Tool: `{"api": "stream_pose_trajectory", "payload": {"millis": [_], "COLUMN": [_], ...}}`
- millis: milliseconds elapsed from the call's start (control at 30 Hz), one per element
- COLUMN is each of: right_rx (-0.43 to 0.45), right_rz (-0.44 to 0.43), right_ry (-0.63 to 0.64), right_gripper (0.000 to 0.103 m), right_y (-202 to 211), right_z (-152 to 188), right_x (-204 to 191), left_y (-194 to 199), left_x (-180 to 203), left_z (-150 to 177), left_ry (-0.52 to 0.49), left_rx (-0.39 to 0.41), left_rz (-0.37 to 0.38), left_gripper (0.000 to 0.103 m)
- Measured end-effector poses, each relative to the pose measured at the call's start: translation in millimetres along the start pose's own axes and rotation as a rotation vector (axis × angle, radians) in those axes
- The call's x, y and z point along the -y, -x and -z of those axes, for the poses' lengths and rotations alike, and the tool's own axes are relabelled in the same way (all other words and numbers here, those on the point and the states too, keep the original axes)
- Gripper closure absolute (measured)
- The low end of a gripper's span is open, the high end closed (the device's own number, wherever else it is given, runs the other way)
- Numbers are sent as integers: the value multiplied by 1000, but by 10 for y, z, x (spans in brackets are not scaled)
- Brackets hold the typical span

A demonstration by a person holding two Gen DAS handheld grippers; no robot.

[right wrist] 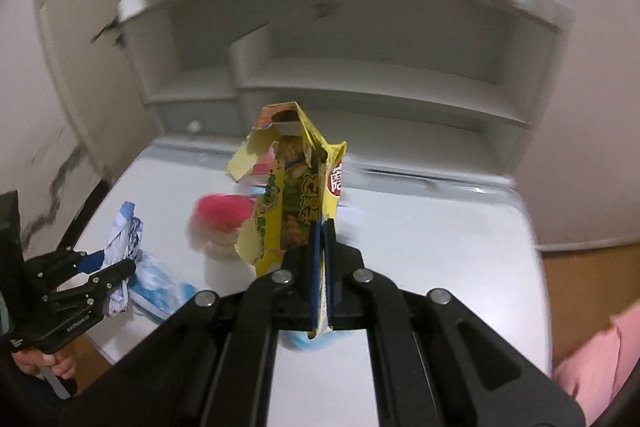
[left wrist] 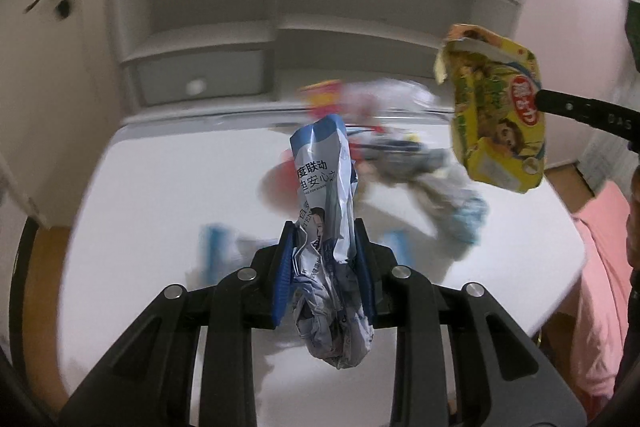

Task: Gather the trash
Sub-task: 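Carry both items to the black bin and open both tools to drop them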

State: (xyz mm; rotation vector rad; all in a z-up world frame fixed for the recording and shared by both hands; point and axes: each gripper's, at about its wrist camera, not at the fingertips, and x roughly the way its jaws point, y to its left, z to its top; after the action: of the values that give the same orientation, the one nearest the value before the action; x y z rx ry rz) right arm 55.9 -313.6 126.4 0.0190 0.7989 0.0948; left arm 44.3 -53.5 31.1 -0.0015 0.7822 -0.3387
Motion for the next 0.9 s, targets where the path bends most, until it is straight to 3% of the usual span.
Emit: {"api": "stream_pose_trajectory", "payload": {"millis": [133,267,433,533,667,900], "right_rx": [45,58,46,24,-53,-191], "right_rz": [113,254,405,502,559,518], "right_ry": [-144,-299,-490,-588,-723,-899], "right_gripper": [100,100,100,100,100,100], "right_y": [627,1210,1775,2014,1952,1128], "right_z": [439,1066,2004,2654,3557,4579], "right_x": [828,1638,2405,2757,3167,3632], "left_y": [-39,-127,-157,-199,-441,-1261], "left_x": [680,1699,3010,3831,4540,5108], "left_z": [-58,8,339,737,1326,2011], "left_ry": [-92,-227,-396,-507,-601,-685], "left_rx": [8,-8,-55,-87,-176,-285], "left_rz": [108,278,510,633,730,715], "left_gripper": [75,75,75,75,75,75]}}
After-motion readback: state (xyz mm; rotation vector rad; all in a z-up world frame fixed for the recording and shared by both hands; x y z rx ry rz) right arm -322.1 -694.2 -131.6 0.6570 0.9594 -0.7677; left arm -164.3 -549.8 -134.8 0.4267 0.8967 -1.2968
